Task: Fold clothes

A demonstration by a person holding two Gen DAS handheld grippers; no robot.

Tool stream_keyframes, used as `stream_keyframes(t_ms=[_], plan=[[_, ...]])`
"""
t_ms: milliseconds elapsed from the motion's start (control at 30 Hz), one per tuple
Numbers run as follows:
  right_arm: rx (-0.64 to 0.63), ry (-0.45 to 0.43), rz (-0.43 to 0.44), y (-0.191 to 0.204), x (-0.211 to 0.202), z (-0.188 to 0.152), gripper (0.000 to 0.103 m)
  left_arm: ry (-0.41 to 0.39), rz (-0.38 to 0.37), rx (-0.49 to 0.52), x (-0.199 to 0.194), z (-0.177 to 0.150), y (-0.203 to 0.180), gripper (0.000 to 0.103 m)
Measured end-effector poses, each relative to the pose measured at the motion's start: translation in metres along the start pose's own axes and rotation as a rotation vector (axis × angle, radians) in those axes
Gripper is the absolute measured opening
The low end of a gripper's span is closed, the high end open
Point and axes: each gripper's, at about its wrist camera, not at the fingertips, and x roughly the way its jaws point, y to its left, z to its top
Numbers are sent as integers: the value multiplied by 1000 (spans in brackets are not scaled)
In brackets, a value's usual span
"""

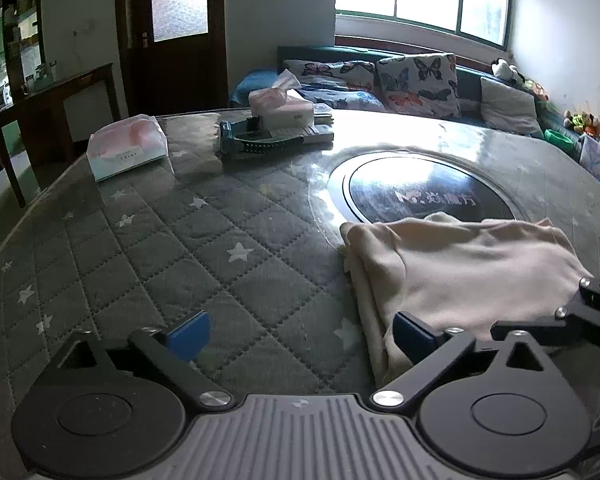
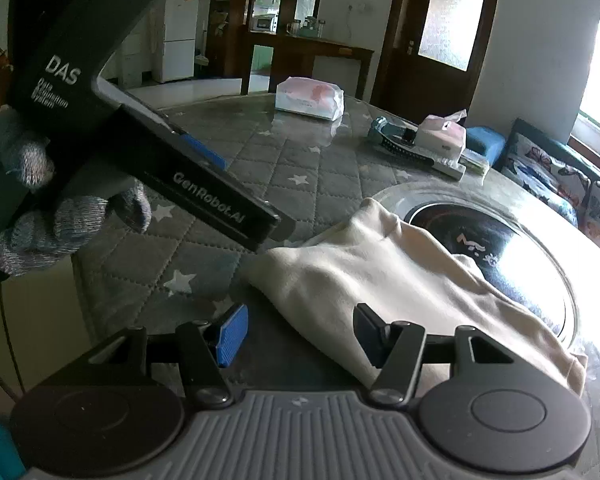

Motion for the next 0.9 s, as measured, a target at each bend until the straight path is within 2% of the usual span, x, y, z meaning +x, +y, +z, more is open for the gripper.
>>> stream_keyframes(t_ms=[300,533,733,900], plan=[[-48,-21,-8,12,7,8,59,18,-3,-93,7,8,9,103],[-68,-14,-1,16,22,14,55,53,-50,-178,13,12,15,103],[-69,4,7,16,34,14,48,77,-82,-227,17,14,19,102],[-69,14,14,15,40,13,34,83,-94,-237,19,14,19,102]])
